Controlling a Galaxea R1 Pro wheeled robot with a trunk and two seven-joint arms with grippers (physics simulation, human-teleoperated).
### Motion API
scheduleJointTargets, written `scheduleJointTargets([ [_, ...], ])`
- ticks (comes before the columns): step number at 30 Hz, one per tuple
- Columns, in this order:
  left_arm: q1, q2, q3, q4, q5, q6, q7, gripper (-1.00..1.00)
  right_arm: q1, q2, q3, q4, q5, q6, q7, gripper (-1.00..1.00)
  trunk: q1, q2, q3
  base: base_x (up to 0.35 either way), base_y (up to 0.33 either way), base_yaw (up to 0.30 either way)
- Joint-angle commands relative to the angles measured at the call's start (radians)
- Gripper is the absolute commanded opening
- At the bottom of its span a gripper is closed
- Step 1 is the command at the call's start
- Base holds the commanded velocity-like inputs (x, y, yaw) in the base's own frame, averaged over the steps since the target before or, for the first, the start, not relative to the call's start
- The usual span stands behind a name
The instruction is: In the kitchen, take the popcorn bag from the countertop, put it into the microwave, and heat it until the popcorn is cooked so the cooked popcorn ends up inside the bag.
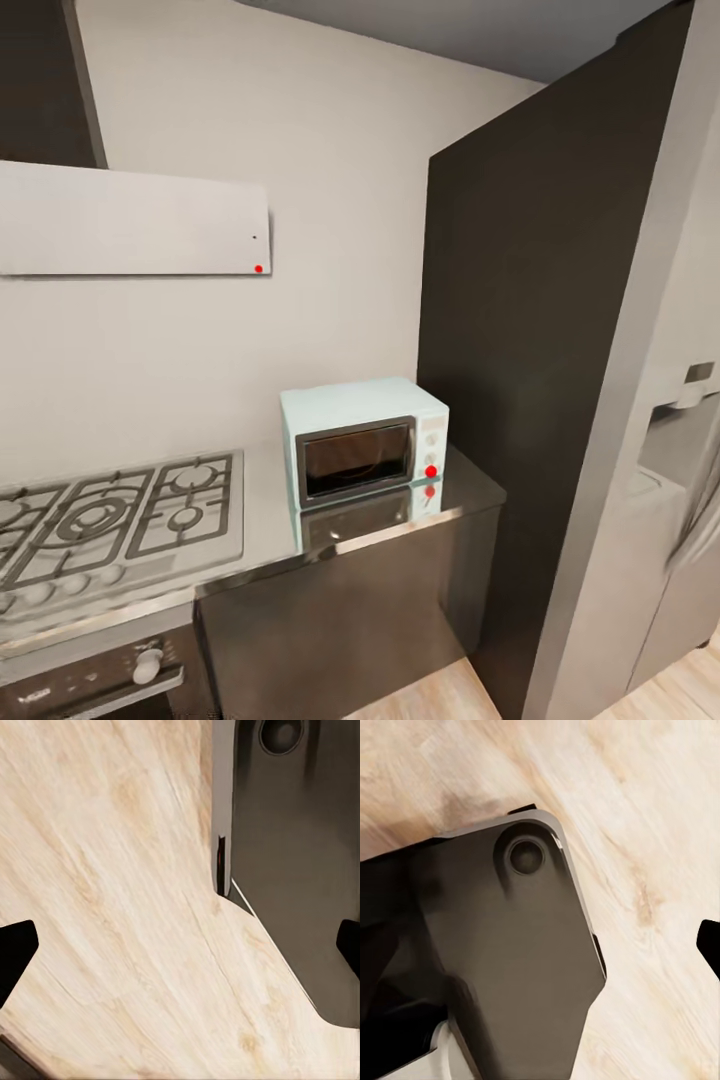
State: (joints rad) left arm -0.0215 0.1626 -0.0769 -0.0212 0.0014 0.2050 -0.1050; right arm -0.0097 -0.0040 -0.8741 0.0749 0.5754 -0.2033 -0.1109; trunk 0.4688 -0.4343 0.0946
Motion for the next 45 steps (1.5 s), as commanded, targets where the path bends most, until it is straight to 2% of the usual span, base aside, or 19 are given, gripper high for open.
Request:
scheduleJointTargets([
  [1,0.000,0.000,-0.007,-0.002,0.000,0.005,-0.004,1.00,-0.001,-0.001,-0.008,0.003,0.011,-0.005,-0.006,1.00,0.000,-0.001,0.000,0.000,0.000,0.281],
  [14,0.000,0.000,-0.007,-0.002,0.000,0.005,-0.003,1.00,-0.001,-0.001,-0.006,0.003,0.011,-0.005,-0.001,1.00,0.000,-0.001,0.000,0.003,0.000,0.281],
  [15,0.000,0.000,-0.007,-0.002,0.000,0.005,-0.003,1.00,-0.001,-0.001,-0.006,0.003,0.011,-0.005,0.006,1.00,0.000,-0.001,0.000,0.048,-0.025,0.281],
  [18,0.000,0.000,-0.007,-0.002,0.000,0.005,-0.003,1.00,-0.001,-0.003,-0.005,0.003,0.012,-0.004,0.080,1.00,0.000,-0.001,0.000,0.088,-0.066,0.282],
  [19,0.000,0.000,-0.006,-0.002,0.000,0.005,-0.003,1.00,-0.001,-0.011,-0.004,0.003,0.013,-0.004,0.118,1.00,0.000,-0.001,0.000,0.110,-0.088,0.281],
  [23,0.000,0.000,-0.007,-0.002,0.000,0.005,-0.004,1.00,-0.001,-0.042,-0.003,0.003,0.013,-0.003,0.141,1.00,0.000,-0.001,0.000,0.115,-0.093,0.282],
  [24,0.000,0.000,-0.007,-0.002,0.000,0.005,-0.004,1.00,-0.001,-0.073,-0.003,0.003,0.014,0.000,0.145,1.00,0.000,-0.001,0.000,0.121,-0.100,0.281],
  [26,0.000,0.000,-0.007,-0.002,0.000,0.005,-0.003,1.00,-0.001,-0.113,-0.003,0.003,0.014,0.002,0.153,1.00,0.000,-0.001,0.000,0.130,-0.109,0.281],
  [28,0.000,0.000,-0.006,-0.002,0.000,0.005,-0.003,1.00,-0.001,-0.140,-0.002,0.003,0.014,0.003,0.176,1.00,0.000,-0.001,0.000,0.143,-0.123,0.281],
  [30,0.000,0.000,-0.006,-0.002,0.000,0.005,-0.003,1.00,-0.001,-0.147,-0.001,0.003,0.014,0.004,0.184,1.00,0.000,-0.001,0.000,0.150,-0.132,0.281],
  [36,0.000,0.000,-0.006,-0.002,0.000,0.004,-0.003,1.00,-0.001,-0.149,-0.002,0.003,0.014,0.004,0.189,1.00,0.000,-0.001,0.000,0.182,-0.199,0.214],
  [39,0.000,0.000,-0.006,-0.002,0.000,0.004,-0.004,1.00,-0.001,-0.131,-0.003,0.003,0.015,0.003,0.188,1.00,0.000,-0.001,0.000,0.197,-0.235,0.038],
  [45,0.000,0.000,-0.006,-0.002,0.000,0.004,-0.003,1.00,-0.001,-0.118,-0.011,-0.011,0.014,-0.016,0.189,1.00,0.000,-0.001,0.000,0.194,-0.234,0.003],
])
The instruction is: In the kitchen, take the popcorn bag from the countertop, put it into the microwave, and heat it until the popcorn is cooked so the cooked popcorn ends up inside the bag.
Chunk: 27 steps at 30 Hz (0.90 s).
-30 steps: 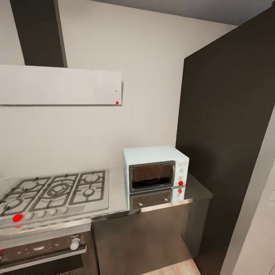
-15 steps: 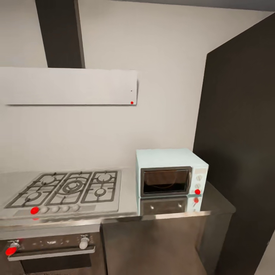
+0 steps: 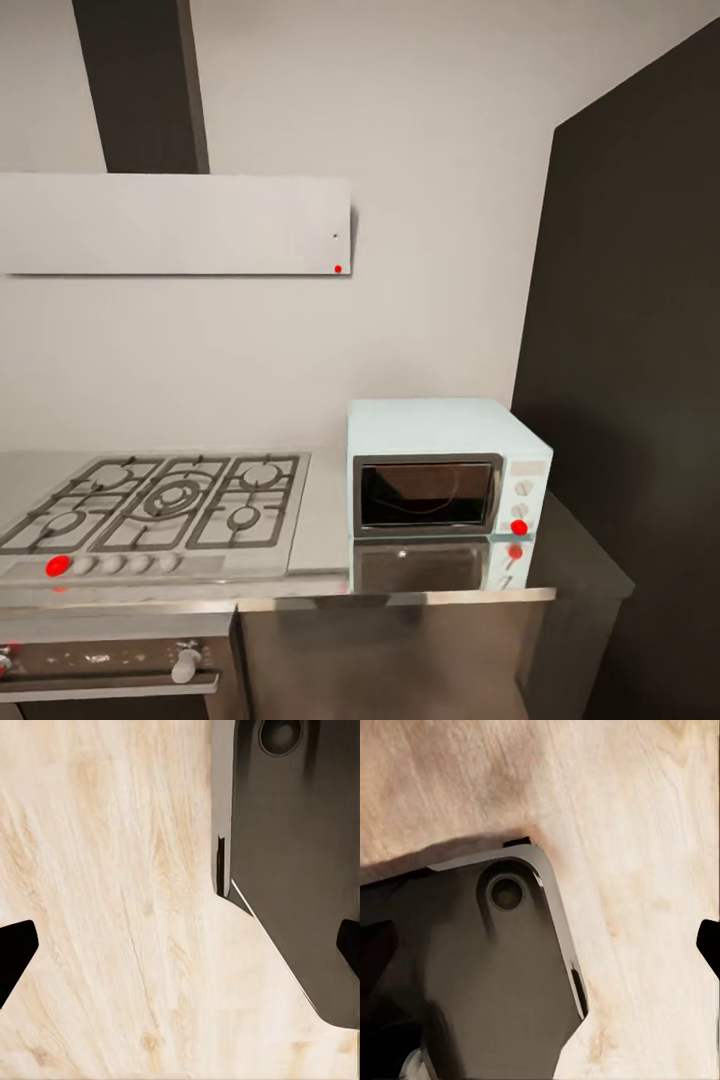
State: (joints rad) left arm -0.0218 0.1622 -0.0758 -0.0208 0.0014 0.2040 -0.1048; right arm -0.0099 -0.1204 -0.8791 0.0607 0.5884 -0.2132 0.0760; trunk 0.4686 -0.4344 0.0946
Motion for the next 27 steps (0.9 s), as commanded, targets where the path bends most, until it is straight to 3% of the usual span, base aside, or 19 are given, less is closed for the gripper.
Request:
scheduleJointTargets([
  [1,0.000,0.000,-0.007,-0.002,0.000,0.005,-0.003,1.00,-0.001,-0.001,-0.007,-0.015,0.001,-0.022,0.002,1.00,0.001,-0.001,0.000,0.145,-0.161,0.000],
  [3,0.000,0.000,-0.007,-0.002,0.000,0.005,-0.004,1.00,-0.001,0.014,-0.007,-0.147,-0.001,-0.157,0.005,1.00,0.001,-0.001,0.000,0.044,-0.046,0.000],
  [8,0.000,-0.003,-0.007,-0.003,0.000,0.006,-0.004,1.00,0.000,0.057,0.013,-0.364,-0.001,-0.277,0.014,1.00,0.001,-0.001,0.000,0.008,-0.009,0.000],
  [12,0.000,-0.013,-0.007,-0.003,0.000,0.006,-0.004,1.00,0.000,0.104,0.147,-0.584,-0.004,-0.298,0.024,1.00,0.001,-0.001,0.000,0.001,-0.001,0.000],
  [14,0.000,-0.014,-0.007,-0.004,0.000,0.006,-0.004,1.00,0.000,0.116,0.211,-0.666,-0.016,-0.300,0.024,1.00,0.001,-0.001,0.000,0.000,0.000,0.000],
  [18,0.000,-0.015,-0.007,-0.004,0.000,0.006,-0.004,1.00,0.000,0.123,0.294,-0.814,-0.101,-0.298,0.024,1.00,0.001,-0.001,0.000,0.000,0.000,0.000],
  [20,0.000,-0.015,-0.007,-0.003,0.000,0.006,-0.004,1.00,-0.001,0.125,0.357,-0.902,-0.186,-0.289,0.024,1.00,0.001,-0.001,0.000,0.000,0.000,0.000],
  [21,0.000,-0.015,-0.007,-0.003,0.000,0.006,-0.004,1.00,0.000,0.125,0.399,-0.967,-0.253,-0.272,0.023,1.00,0.001,-0.001,0.000,0.000,0.000,0.000],
  [22,0.000,-0.015,-0.007,-0.003,0.000,0.006,-0.004,1.00,0.000,0.125,0.417,-1.010,-0.289,-0.253,0.023,1.00,0.001,-0.001,0.000,0.000,0.000,0.000],
  [26,0.000,-0.015,-0.007,-0.003,0.000,0.006,-0.004,1.00,-0.001,0.126,0.459,-1.169,-0.356,-0.111,0.024,1.00,0.001,-0.001,0.000,0.000,0.000,0.000],
  [27,0.000,-0.015,-0.007,-0.004,0.000,0.006,-0.004,1.00,0.000,0.126,0.478,-1.238,-0.366,-0.030,0.024,1.00,0.001,-0.001,0.000,0.000,0.000,0.000],
])
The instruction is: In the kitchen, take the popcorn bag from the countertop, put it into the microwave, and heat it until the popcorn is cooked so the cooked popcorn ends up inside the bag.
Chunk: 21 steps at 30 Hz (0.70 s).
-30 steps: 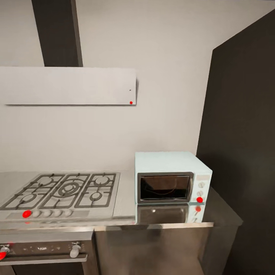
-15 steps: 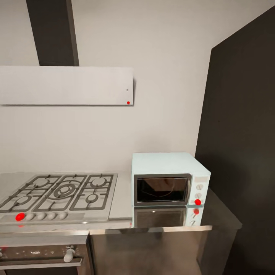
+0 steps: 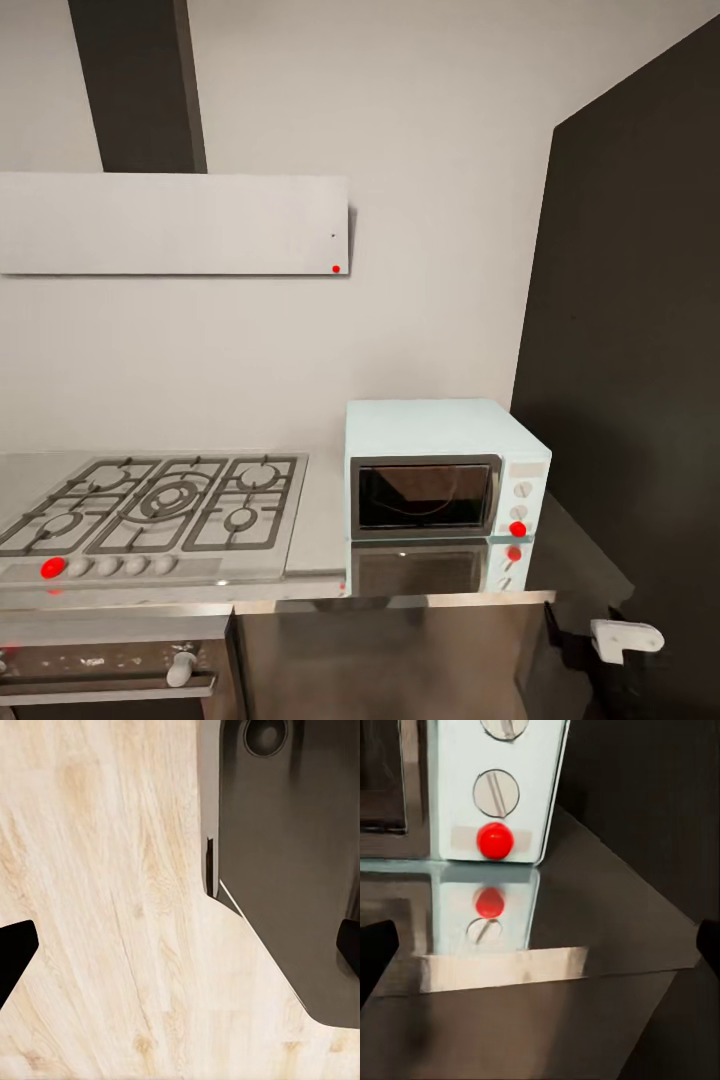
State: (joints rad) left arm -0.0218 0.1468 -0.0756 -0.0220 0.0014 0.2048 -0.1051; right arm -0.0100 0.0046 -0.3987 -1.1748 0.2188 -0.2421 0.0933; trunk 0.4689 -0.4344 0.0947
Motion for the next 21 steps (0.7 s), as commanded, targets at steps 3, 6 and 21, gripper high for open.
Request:
scheduleJointTargets([
  [3,0.000,0.000,-0.007,-0.002,0.000,0.005,-0.004,1.00,-0.001,0.000,0.017,-0.098,-0.003,0.095,0.006,1.00,0.000,-0.001,-0.001,0.000,0.000,0.000],
  [6,0.000,0.000,-0.007,-0.002,0.000,0.005,-0.004,1.00,-0.010,0.000,0.023,-0.142,-0.004,0.175,0.006,1.00,0.000,-0.001,-0.001,0.000,0.000,0.000],
  [21,0.000,-0.011,-0.007,-0.002,0.000,0.005,-0.004,1.00,-0.254,0.000,0.033,-0.154,-0.053,0.625,0.001,1.00,0.000,-0.001,-0.001,0.000,0.000,0.000],
])
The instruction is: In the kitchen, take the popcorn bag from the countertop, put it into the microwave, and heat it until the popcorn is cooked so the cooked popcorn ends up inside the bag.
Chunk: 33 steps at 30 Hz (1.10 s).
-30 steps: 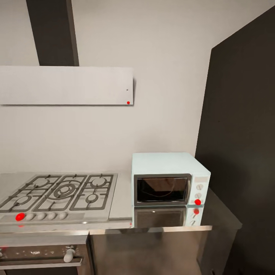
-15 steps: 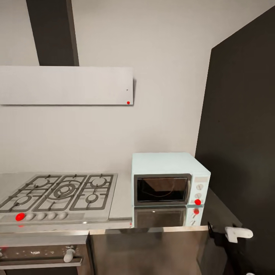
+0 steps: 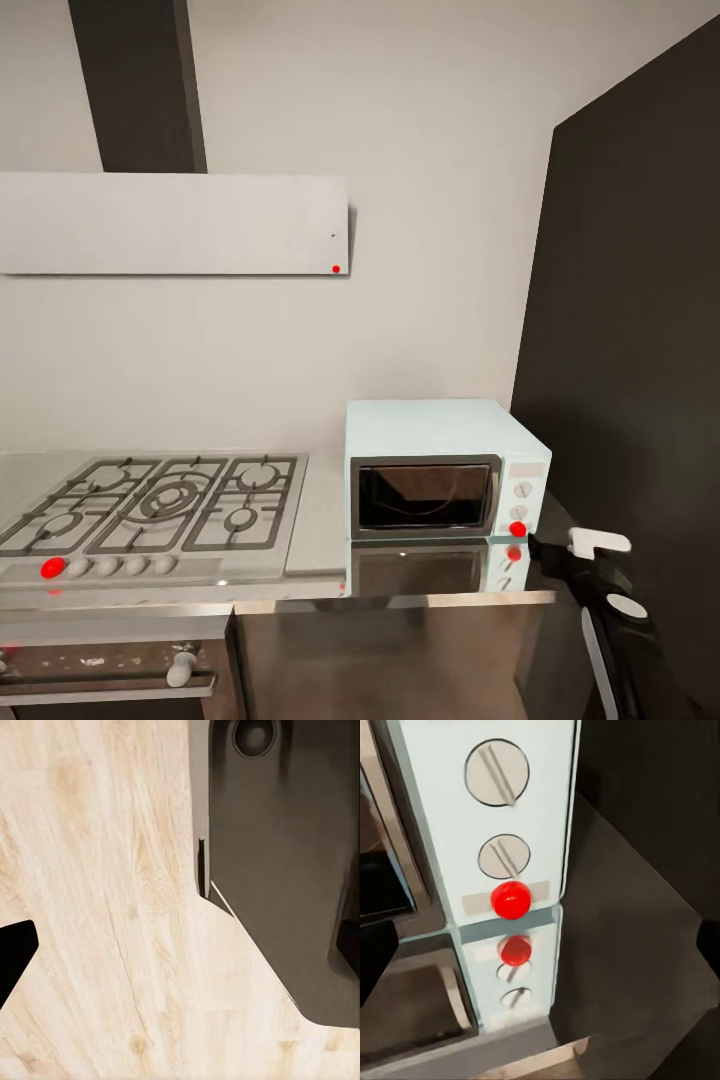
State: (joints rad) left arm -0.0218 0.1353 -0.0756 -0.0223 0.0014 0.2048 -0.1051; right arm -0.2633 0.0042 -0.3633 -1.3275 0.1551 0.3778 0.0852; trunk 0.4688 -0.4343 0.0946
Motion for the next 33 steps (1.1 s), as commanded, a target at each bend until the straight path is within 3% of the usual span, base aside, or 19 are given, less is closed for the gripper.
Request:
scheduleJointTargets([
  [1,0.000,0.000,-0.007,-0.002,0.000,0.005,-0.004,1.00,-0.002,0.000,0.002,-0.001,0.011,0.008,0.009,1.00,0.000,-0.001,0.000,0.000,0.000,0.000],
  [14,0.000,-0.002,-0.007,-0.002,0.000,0.005,-0.003,1.00,-0.007,0.000,0.067,0.000,0.011,0.028,0.008,1.00,0.000,-0.001,0.000,0.000,0.000,0.000],
  [23,0.000,-0.002,-0.007,-0.002,0.000,0.005,-0.003,1.00,-0.007,0.000,0.074,0.056,0.012,0.025,0.007,1.00,0.000,-0.001,0.000,0.061,0.000,0.000],
  [33,0.000,-0.002,-0.007,-0.002,0.000,0.005,-0.003,1.00,-0.007,0.000,0.071,0.181,0.012,0.006,0.007,1.00,0.000,-0.001,0.000,0.296,0.000,0.000],
])
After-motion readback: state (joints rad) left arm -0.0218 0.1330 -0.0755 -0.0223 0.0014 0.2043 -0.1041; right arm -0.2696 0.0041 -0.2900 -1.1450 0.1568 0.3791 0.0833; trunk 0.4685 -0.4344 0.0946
